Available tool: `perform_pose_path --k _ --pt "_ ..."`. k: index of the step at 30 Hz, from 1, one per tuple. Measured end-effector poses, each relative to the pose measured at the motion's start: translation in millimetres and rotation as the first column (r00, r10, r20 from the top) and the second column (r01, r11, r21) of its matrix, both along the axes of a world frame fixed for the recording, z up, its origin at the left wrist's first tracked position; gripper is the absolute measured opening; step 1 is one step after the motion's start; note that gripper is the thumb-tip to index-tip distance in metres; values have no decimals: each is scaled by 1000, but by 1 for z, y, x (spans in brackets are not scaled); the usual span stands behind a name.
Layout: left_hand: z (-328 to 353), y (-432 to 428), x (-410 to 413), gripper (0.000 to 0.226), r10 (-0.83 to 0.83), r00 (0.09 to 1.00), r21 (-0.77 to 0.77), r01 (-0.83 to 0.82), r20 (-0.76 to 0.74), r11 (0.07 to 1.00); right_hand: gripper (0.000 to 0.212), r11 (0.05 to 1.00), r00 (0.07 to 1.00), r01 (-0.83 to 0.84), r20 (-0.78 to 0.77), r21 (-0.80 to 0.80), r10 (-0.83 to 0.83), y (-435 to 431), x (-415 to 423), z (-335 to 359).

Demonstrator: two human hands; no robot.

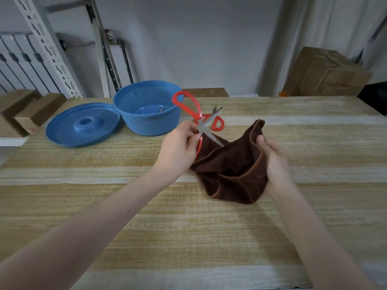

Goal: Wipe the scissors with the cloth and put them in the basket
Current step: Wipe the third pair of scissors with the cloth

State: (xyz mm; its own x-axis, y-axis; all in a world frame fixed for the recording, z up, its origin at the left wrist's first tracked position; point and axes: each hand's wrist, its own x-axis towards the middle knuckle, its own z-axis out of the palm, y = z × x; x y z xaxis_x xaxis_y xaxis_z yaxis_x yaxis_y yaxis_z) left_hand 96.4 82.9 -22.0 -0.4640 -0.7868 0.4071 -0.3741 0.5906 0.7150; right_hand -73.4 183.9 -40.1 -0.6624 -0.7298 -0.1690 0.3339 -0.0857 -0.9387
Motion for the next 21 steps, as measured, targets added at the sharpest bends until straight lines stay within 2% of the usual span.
perform_pose_path --k 4,7,13,16,21 --pt "1 3 1 11 -73 994 -11 74 79 997 21 994 994 -95 61 60 91 0 6 -5" --pt "0 4 0 13 -83 992 -25 86 98 996 24 986 987 -158 39 51 156 -2 12 -6" --pt "-2 4 -7 14 -135 980 -87 149 148 985 22 960 947 -272 -158 64 279 -14 33 -2" --pt "-2 3 -7 13 -167 970 -107 188 177 976 17 958 923 -262 -261 114 283 -19 35 1" --pt "1 0 -9 11 -178 966 -73 195 190 978 23 965 892 -230 -369 125 260 -25 36 -2"
